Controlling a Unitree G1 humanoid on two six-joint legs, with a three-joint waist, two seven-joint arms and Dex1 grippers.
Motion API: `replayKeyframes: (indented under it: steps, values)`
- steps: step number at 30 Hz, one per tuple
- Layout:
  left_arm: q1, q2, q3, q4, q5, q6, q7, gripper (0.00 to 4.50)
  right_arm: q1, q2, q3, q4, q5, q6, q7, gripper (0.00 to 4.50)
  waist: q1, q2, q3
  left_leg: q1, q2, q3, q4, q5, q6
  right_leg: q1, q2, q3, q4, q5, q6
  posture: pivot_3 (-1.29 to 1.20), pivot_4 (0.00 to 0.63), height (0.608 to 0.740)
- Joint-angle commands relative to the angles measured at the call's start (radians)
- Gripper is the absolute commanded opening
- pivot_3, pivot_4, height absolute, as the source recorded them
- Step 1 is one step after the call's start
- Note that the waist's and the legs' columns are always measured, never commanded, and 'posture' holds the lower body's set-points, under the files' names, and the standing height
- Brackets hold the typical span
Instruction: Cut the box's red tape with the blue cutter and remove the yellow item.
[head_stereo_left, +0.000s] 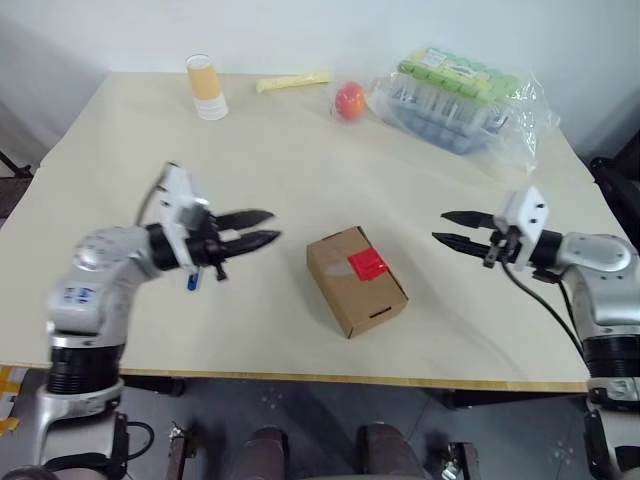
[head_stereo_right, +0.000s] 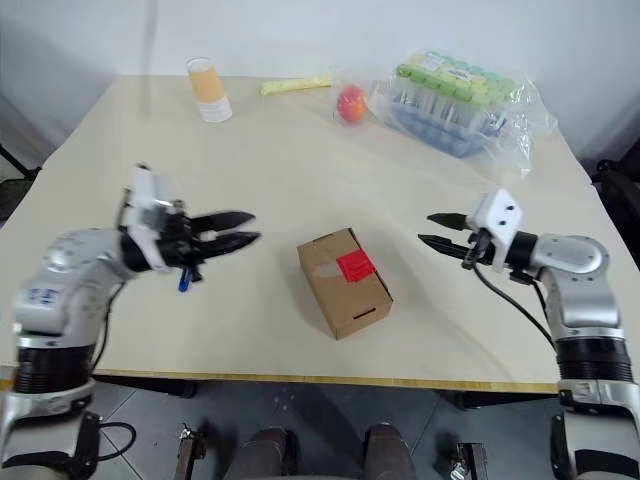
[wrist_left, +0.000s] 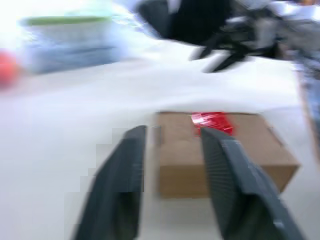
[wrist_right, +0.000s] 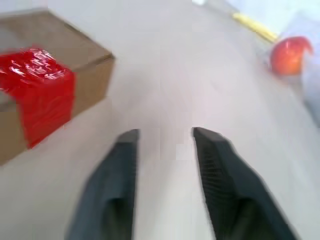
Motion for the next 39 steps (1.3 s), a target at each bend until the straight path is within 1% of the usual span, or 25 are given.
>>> replayKeyframes:
  steps: [1, 2, 4, 5, 6, 7, 8, 9, 11, 13, 16, 17, 19, 21, 23, 25, 26, 27, 28, 29, 32, 33, 35, 37, 39]
  values:
    - [0.215, 0.057, 0.202, -0.037, 0.011, -0.013, 0.026, 2.96, 0.120, -0.005, -0.085, -0.235, 0.187, 0.071, 0.064, 3.26, -0.001, 0.000, 0.000, 0.001, 0.000, 0.000, -0.001, 0.000, 0.000, 0.000, 0.000, 0.000, 0.000, 0.000, 0.000, 0.00, 0.150, 0.740]
    - [0.279, 0.064, 0.256, -0.037, 0.018, -0.032, 0.028, 3.26, 0.163, 0.006, -0.095, -0.291, 0.209, 0.068, 0.061, 3.62, -0.001, 0.000, 0.000, 0.000, 0.000, 0.000, -0.002, 0.000, 0.000, 0.000, 0.000, 0.000, -0.002, 0.000, 0.000, 0.00, 0.150, 0.740]
    - [0.393, 0.055, 0.381, -0.022, 0.034, -0.080, 0.063, 3.86, 0.248, 0.037, -0.083, -0.369, 0.194, -0.040, 0.096, 4.31, 0.003, -0.001, 0.001, 0.001, 0.001, 0.000, -0.006, 0.000, 0.000, 0.000, 0.000, 0.000, -0.006, 0.000, 0.000, 0.00, 0.150, 0.740]
    - [0.434, 0.045, 0.432, -0.010, 0.032, -0.101, 0.078, 4.12, 0.276, 0.057, -0.081, -0.395, 0.185, -0.073, 0.088, 4.50, 0.008, -0.002, 0.001, 0.001, 0.001, 0.000, -0.007, 0.000, 0.000, 0.001, 0.000, -0.001, -0.007, 0.000, 0.000, 0.00, 0.150, 0.740]
    - [0.480, 0.023, 0.503, 0.017, 0.033, -0.136, 0.101, 4.46, 0.297, 0.096, -0.077, -0.425, 0.185, -0.075, 0.038, 4.50, 0.010, -0.003, 0.001, 0.001, 0.001, -0.001, -0.006, 0.000, 0.000, 0.001, 0.000, -0.001, -0.007, 0.000, 0.000, 0.00, 0.150, 0.740]
    - [0.519, -0.012, 0.590, 0.059, 0.023, -0.190, 0.127, 4.46, 0.313, 0.141, -0.078, -0.451, 0.208, -0.051, -0.022, 4.50, 0.010, -0.003, 0.001, 0.000, 0.001, -0.001, -0.005, -0.001, -0.001, 0.001, 0.000, -0.001, -0.008, 0.000, 0.000, 0.00, 0.150, 0.740]
    - [0.560, -0.037, 0.656, 0.085, 0.006, -0.188, 0.156, 4.46, 0.330, 0.171, -0.070, -0.463, 0.228, -0.048, -0.031, 4.50, 0.010, -0.003, 0.001, 0.001, 0.001, -0.001, -0.004, -0.001, -0.001, 0.002, 0.000, -0.001, -0.008, 0.000, 0.000, 0.00, 0.150, 0.740]
    - [0.600, -0.056, 0.690, 0.085, 0.002, -0.197, 0.164, 4.46, 0.350, 0.180, -0.063, -0.466, 0.225, -0.055, -0.020, 4.50, 0.010, -0.003, 0.001, 0.001, 0.000, 0.000, -0.004, -0.001, -0.001, 0.003, -0.002, -0.001, -0.009, 0.000, 0.000, 0.00, 0.150, 0.740]
    - [0.706, -0.082, 0.712, 0.049, 0.004, -0.181, 0.153, 4.46, 0.363, 0.207, -0.056, -0.469, 0.207, -0.094, -0.021, 4.50, 0.011, -0.003, 0.001, 0.002, -0.001, 0.000, -0.004, -0.001, 0.000, 0.003, -0.003, -0.001, -0.010, 0.000, 0.000, 0.00, 0.150, 0.740]
    - [0.787, -0.100, 0.722, 0.020, -0.001, -0.188, 0.136, 4.46, 0.351, 0.230, -0.065, -0.483, 0.219, -0.086, -0.073, 4.50, 0.013, -0.003, 0.001, 0.002, -0.002, 0.000, -0.004, -0.002, 0.001, 0.003, -0.005, -0.001, -0.010, 0.000, 0.000, 0.00, 0.150, 0.740]
    - [0.844, -0.132, 0.754, -0.017, -0.025, -0.193, 0.169, 4.46, 0.359, 0.222, -0.061, -0.503, 0.214, -0.098, -0.072, 4.50, 0.025, -0.003, 0.001, 0.002, -0.002, 0.000, -0.003, -0.002, 0.000, 0.003, -0.005, -0.001, -0.009, 0.000, 0.000, 0.00, 0.150, 0.740]
    - [0.845, -0.137, 0.734, -0.051, -0.012, -0.214, 0.181, 4.46, 0.369, 0.213, -0.063, -0.506, 0.218, -0.090, -0.069, 4.50, 0.028, -0.004, 0.001, 0.002, -0.002, 0.000, -0.004, -0.002, 0.000, 0.003, -0.005, -0.001, -0.010, 0.000, 0.000, 0.00, 0.150, 0.740]
    - [0.796, -0.152, 0.666, -0.147, -0.041, -0.183, 0.237, 4.46, 0.373, 0.199, -0.073, -0.498, 0.225, -0.088, -0.062, 4.50, 0.038, -0.004, 0.001, 0.003, -0.002, 0.000, -0.004, -0.002, 0.000, 0.004, -0.005, -0.001, -0.010, 0.000, 0.000, 0.00, 0.150, 0.740]
    - [0.657, -0.190, 0.515, -0.256, -0.070, -0.088, 0.384, 4.46, 0.375, 0.172, -0.091, -0.496, 0.245, -0.067, -0.052, 4.50, 0.056, -0.002, 0.001, 0.003, -0.003, 0.000, -0.003, -0.002, 0.001, 0.005, -0.006, -0.001, -0.011, 0.000, 0.000, 0.00, 0.150, 0.740]
    - [0.579, -0.202, 0.365, -0.315, 0.009, -0.063, 0.463, 4.46, 0.377, 0.145, -0.099, -0.489, 0.254, -0.059, -0.030, 4.50, 0.064, -0.002, 0.000, 0.002, -0.006, -0.002, -0.002, -0.001, 0.002, 0.006, -0.009, -0.001, -0.011, 0.000, 0.000, 0.00, 0.150, 0.740]
    - [0.511, -0.235, 0.278, -0.327, 0.075, -0.007, 0.592, 4.46, 0.372, 0.123, -0.103, -0.480, 0.267, -0.035, -0.024, 4.50, 0.053, -0.004, -0.001, 0.002, -0.005, 0.000, -0.001, -0.001, 0.002, 0.007, -0.008, -0.001, -0.012, 0.001, 0.002, 0.00, 0.150, 0.740]
    - [0.467, -0.277, 0.255, -0.326, 0.070, 0.008, 0.656, 4.46, 0.369, 0.111, -0.104, -0.480, 0.274, -0.017, -0.024, 4.50, 0.043, -0.004, -0.001, 0.003, -0.005, 0.000, -0.001, -0.002, 0.003, 0.007, -0.007, -0.001, -0.011, 0.002, 0.003, 0.00, 0.150, 0.740]
    - [0.432, -0.312, 0.220, -0.317, 0.126, 0.001, 0.734, 4.46, 0.368, 0.103, -0.106, -0.485, 0.283, -0.002, -0.028, 4.50, 0.030, -0.004, -0.001, 0.003, -0.004, 0.001, -0.002, -0.002, 0.003, 0.006, -0.007, 0.000, -0.010, 0.003, 0.003, 0.00, 0.150, 0.740]
    - [0.406, -0.353, 0.194, -0.315, 0.148, 0.018, 0.798, 4.46, 0.373, 0.095, -0.107, -0.496, 0.292, 0.014, -0.032, 4.50, 0.025, -0.004, -0.001, 0.003, -0.004, 0.001, -0.003, -0.002, 0.003, 0.006, -0.007, -0.001, -0.010, 0.003, 0.003, 0.00, 0.150, 0.740]
    - [0.388, -0.386, 0.157, -0.308, 0.175, 0.066, 0.857, 4.46, 0.378, 0.092, -0.108, -0.509, 0.295, 0.021, -0.036, 4.50, 0.021, -0.004, -0.001, 0.003, -0.004, 0.003, -0.003, -0.002, 0.003, 0.005, -0.007, -0.002, -0.010, 0.003, 0.003, 0.00, 0.150, 0.740]
    - [0.354, -0.478, 0.096, -0.295, 0.211, 0.107, 0.959, 4.46, 0.406, 0.083, -0.116, -0.551, 0.304, 0.052, -0.056, 4.50, 0.020, -0.004, -0.001, 0.003, -0.004, 0.003, -0.003, -0.002, 0.003, 0.005, -0.007, -0.004, -0.009, 0.003, 0.004, 0.00, 0.150, 0.740]
    - [0.350, -0.490, 0.069, -0.289, 0.215, 0.121, 0.959, 4.46, 0.415, 0.082, -0.121, -0.566, 0.307, 0.062, -0.069, 4.50, 0.023, -0.004, 0.000, 0.002, -0.004, 0.003, -0.003, -0.002, 0.003, 0.004, -0.007, -0.004, -0.009, 0.003, 0.004, 0.00, 0.150, 0.740]
    - [0.346, -0.470, 0.005, -0.270, 0.240, 0.147, 0.937, 4.46, 0.427, 0.077, -0.132, -0.591, 0.323, 0.097, -0.098, 4.50, 0.028, -0.004, 0.000, 0.002, -0.004, 0.003, -0.002, -0.002, 0.003, 0.004, -0.007, -0.004, -0.009, 0.003, 0.004, 0.00, 0.150, 0.740]
    - [0.332, -0.476, -0.014, -0.245, 0.260, 0.168, 0.961, 4.46, 0.439, 0.074, -0.148, -0.607, 0.360, 0.166, -0.150, 4.50, 0.034, -0.004, 0.000, 0.002, -0.005, 0.003, -0.001, -0.002, 0.003, 0.004, -0.007, -0.003, -0.010, 0.003, 0.004, 0.00, 0.150, 0.740]
    - [0.316, -0.493, -0.019, -0.219, 0.283, 0.185, 1.004, 4.46, 0.451, 0.063, -0.154, -0.618, 0.370, 0.198, -0.160, 4.50, 0.037, -0.004, 0.000, 0.002, -0.005, 0.003, 0.001, -0.002, 0.003, 0.005, -0.007, -0.003, -0.011, 0.003, 0.004, 0.00, 0.150, 0.740]
